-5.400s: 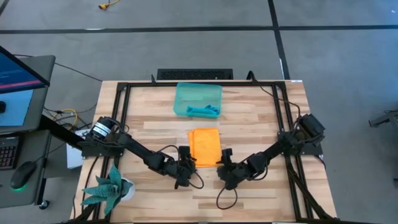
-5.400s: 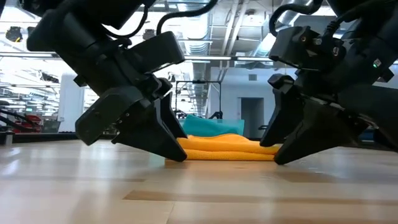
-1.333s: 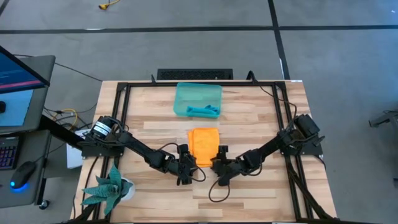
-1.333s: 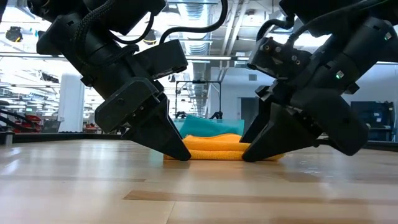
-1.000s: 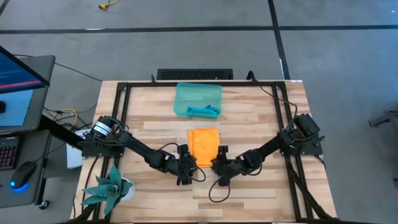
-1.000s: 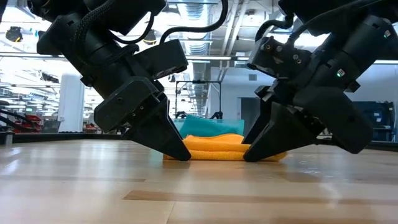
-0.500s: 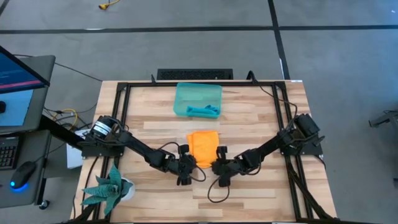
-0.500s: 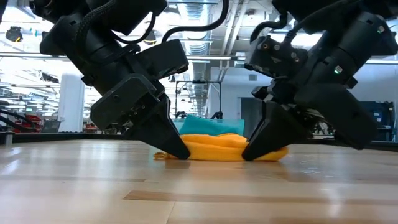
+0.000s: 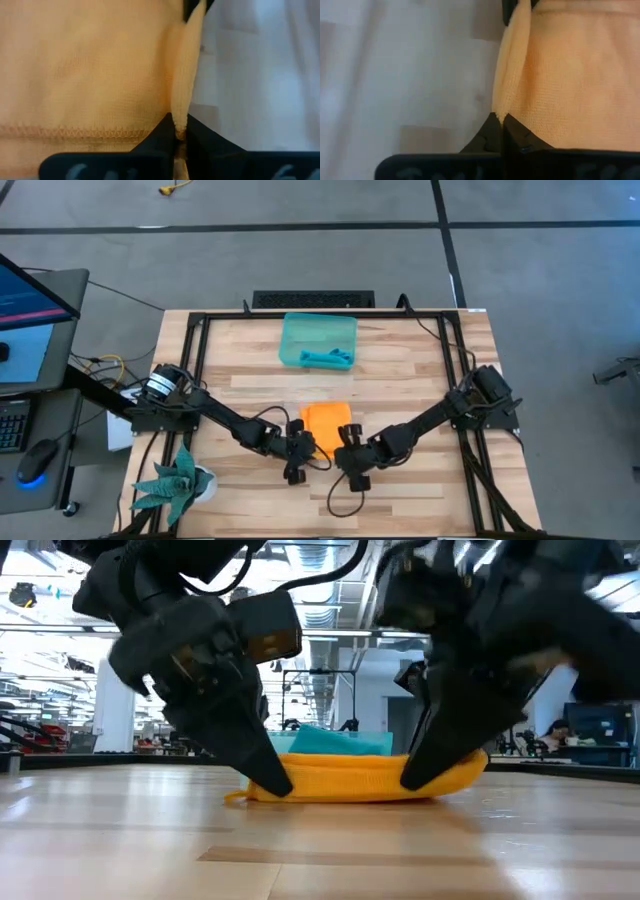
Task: Roll microfiber towels into tight, uniform cylinder then place into a basket
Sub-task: Fold the yellow microfiber cloth
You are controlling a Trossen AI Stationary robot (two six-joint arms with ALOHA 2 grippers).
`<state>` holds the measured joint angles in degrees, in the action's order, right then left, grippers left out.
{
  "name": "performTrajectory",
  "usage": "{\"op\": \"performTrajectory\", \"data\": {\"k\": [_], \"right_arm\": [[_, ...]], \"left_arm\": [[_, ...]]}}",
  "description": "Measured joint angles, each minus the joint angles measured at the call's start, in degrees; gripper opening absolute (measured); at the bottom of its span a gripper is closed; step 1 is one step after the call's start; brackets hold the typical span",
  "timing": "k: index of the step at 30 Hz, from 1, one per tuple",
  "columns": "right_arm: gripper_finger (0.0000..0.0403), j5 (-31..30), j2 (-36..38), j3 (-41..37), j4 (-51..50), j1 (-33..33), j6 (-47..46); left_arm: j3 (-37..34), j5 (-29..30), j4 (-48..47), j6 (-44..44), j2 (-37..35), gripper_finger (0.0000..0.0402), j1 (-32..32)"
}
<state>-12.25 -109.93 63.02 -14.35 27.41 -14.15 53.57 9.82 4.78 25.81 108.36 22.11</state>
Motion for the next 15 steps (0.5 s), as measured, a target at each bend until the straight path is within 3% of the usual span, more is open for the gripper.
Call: {"op": "performTrajectory", "data": {"k": [6,15], "right_arm": [[0.0029,2.5,0.0,4.2,-3.8,1.2,-3.1],[0.0011,2.4,0.1,7.3,-7.7,2.3,-5.4]], "left_arm": [[3.1,-6.4,-4.8,4.2,0.0,0.0017,0.0],[7.9,-6.6,-13.2,8.5,-0.1,0.0017,1.6]]}}
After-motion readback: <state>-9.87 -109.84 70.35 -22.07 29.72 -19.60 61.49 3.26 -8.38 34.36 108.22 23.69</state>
